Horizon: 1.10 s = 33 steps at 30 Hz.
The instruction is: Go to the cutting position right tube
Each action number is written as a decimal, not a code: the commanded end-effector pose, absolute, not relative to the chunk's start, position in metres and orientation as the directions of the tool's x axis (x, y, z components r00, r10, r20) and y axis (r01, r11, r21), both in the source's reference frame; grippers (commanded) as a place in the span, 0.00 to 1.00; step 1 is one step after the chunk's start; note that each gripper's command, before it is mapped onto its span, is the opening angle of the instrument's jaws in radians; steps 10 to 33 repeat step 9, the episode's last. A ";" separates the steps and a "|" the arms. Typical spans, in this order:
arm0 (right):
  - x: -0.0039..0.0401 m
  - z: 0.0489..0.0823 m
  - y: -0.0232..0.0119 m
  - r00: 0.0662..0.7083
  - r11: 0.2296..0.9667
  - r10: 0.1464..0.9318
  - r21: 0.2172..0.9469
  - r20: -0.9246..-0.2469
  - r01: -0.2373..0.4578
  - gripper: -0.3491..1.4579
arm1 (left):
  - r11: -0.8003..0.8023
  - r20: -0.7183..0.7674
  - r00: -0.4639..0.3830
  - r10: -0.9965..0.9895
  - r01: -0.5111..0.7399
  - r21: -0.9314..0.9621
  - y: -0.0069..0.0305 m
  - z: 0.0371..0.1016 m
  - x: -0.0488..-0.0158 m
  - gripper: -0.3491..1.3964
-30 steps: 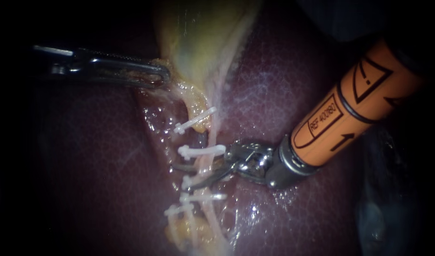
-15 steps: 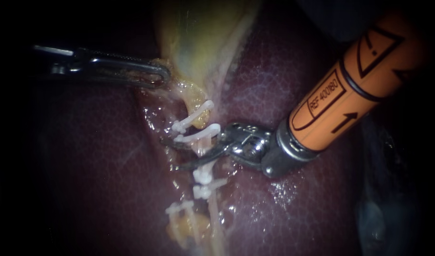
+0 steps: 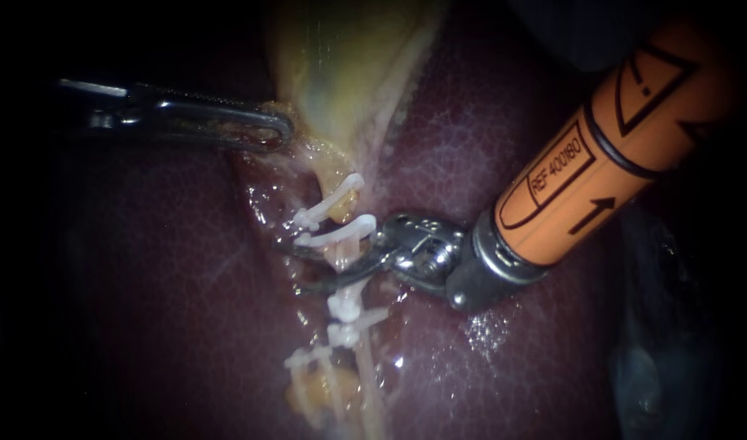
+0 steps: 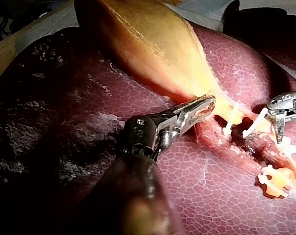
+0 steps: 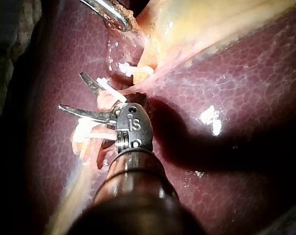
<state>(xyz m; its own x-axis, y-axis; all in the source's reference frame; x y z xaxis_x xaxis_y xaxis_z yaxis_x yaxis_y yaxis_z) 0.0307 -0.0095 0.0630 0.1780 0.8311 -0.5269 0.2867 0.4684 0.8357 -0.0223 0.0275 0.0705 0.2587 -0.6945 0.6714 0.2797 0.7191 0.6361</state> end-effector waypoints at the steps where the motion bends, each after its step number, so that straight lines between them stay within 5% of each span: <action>1: 0.0307 0.0630 -0.0095 0.179 0.468 0.831 0.836 -0.527 0.288 0.85 | 0.713 0.665 0.256 -0.701 0.282 0.643 0.0275 0.0705 -0.0223 0.00; 33: 0.0306 0.0631 -0.0095 0.181 0.463 0.834 0.839 -0.522 0.286 0.83 | 0.700 0.654 0.252 -0.714 0.274 0.659 0.0275 0.0705 -0.0222 0.00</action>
